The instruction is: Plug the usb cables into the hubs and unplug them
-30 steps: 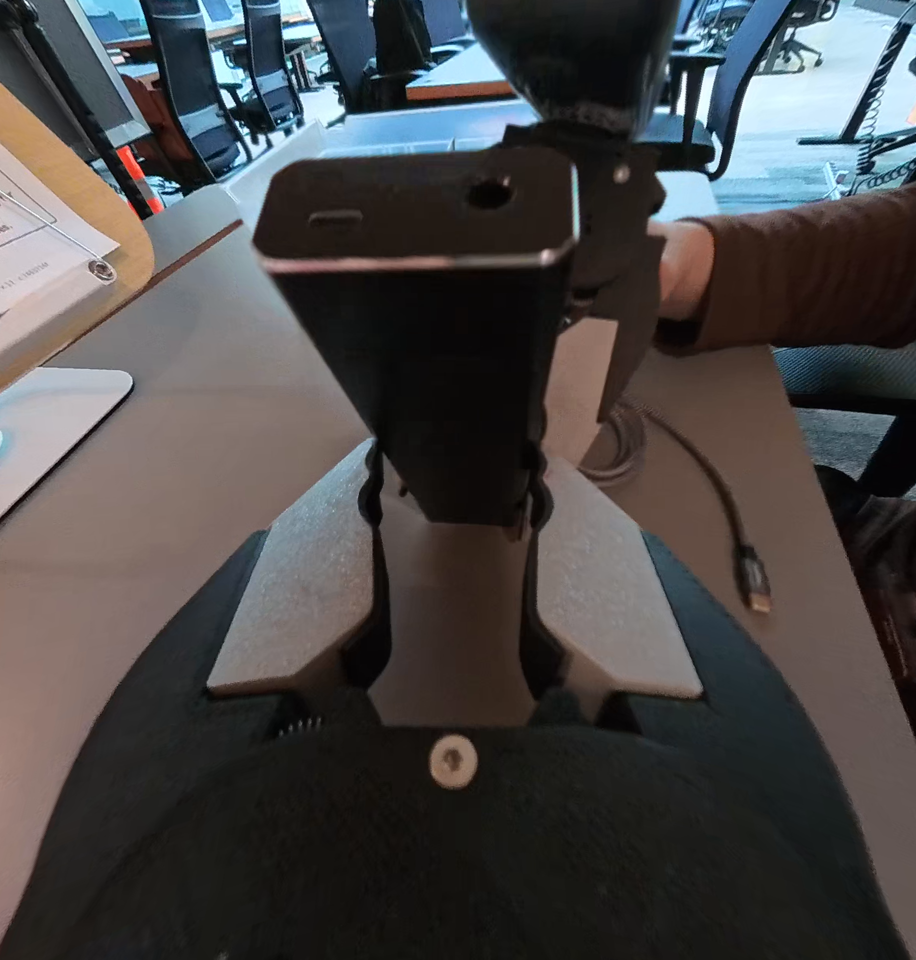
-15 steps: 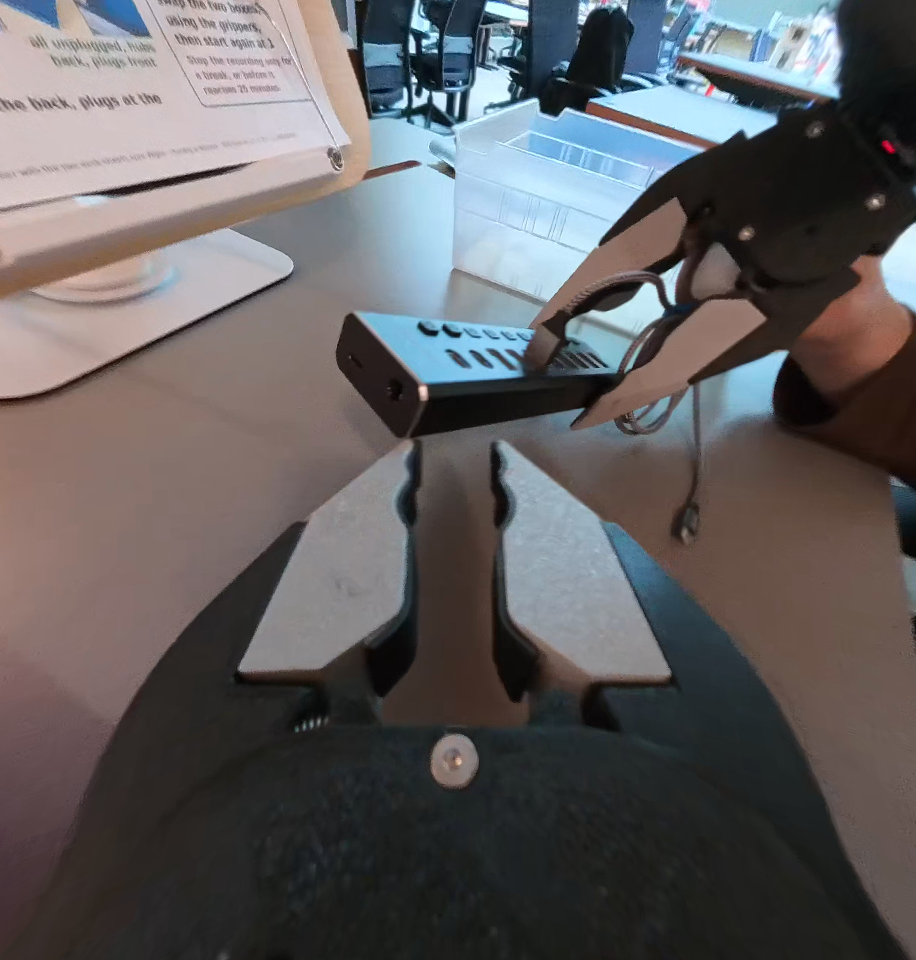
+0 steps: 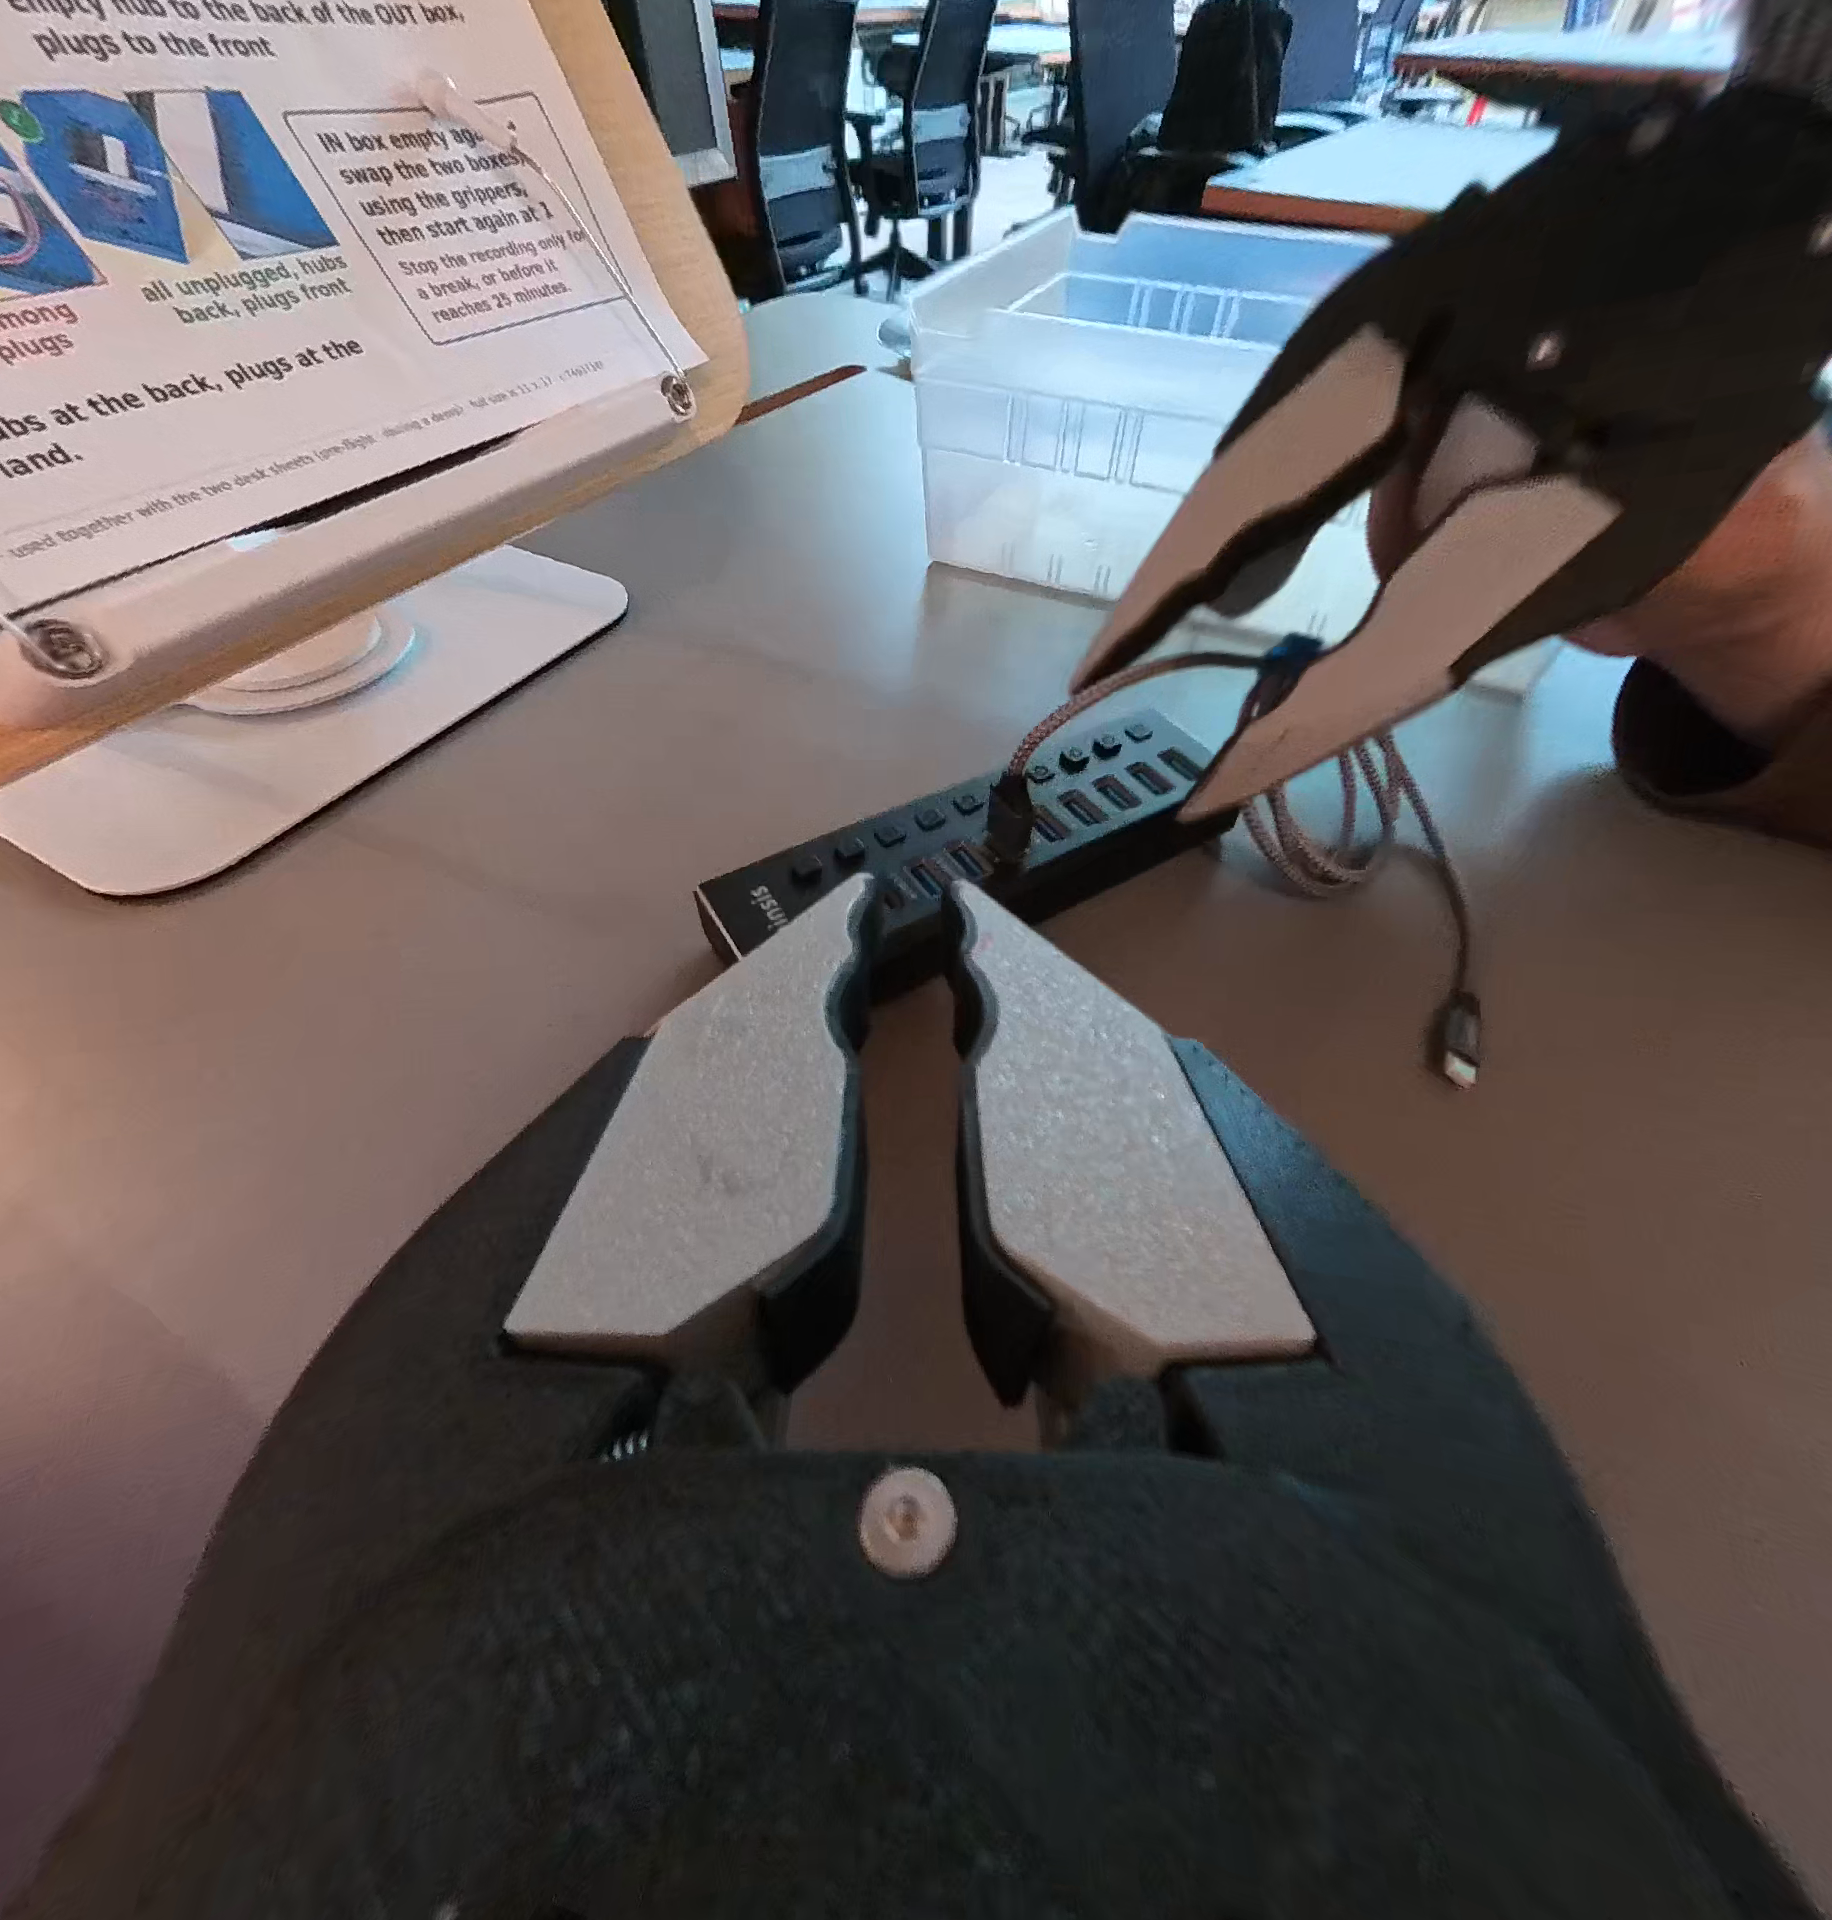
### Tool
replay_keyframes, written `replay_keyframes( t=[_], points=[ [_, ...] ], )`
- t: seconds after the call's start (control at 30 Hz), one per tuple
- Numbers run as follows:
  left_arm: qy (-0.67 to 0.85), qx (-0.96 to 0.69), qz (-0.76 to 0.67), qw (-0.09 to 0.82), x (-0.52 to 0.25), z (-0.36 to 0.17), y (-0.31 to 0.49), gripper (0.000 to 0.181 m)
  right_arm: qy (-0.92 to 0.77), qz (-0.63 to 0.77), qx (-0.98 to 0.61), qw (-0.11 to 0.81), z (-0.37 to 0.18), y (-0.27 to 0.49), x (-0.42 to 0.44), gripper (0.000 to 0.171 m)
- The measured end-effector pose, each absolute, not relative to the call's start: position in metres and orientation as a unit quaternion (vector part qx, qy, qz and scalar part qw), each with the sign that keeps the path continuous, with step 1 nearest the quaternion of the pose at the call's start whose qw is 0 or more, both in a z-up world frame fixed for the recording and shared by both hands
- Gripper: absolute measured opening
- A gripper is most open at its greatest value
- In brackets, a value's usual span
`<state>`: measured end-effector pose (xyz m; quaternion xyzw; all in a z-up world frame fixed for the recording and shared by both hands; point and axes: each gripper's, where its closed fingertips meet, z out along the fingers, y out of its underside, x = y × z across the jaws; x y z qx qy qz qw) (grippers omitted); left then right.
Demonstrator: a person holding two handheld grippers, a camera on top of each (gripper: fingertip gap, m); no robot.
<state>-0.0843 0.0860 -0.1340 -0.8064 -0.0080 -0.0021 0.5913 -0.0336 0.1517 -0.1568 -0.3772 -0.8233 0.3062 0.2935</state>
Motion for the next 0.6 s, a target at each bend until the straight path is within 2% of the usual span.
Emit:
replay_keyframes(
  t=[0.03,0.2,0.4,0.6],
  points=[
    [-0.003,-0.810,0.004,0.586,-0.083,-0.136,0.087,0.009,-0.813,0.329,-0.376,0.298,-0.149,0.150,-0.035,0.046],
    [0.025,-0.831,0.033,0.554,-0.077,-0.147,0.088,0.020,-0.767,0.425,-0.375,0.301,-0.120,0.138,-0.038,0.058],
    [0.026,-0.832,0.031,0.554,-0.059,-0.152,0.080,0.025,-0.752,0.429,-0.369,0.338,-0.120,0.140,-0.045,0.055],
    [0.025,-0.838,-0.012,0.545,-0.016,-0.152,0.039,0.029,-0.745,0.456,-0.381,0.304,-0.125,0.136,-0.046,0.054]
  ],
)
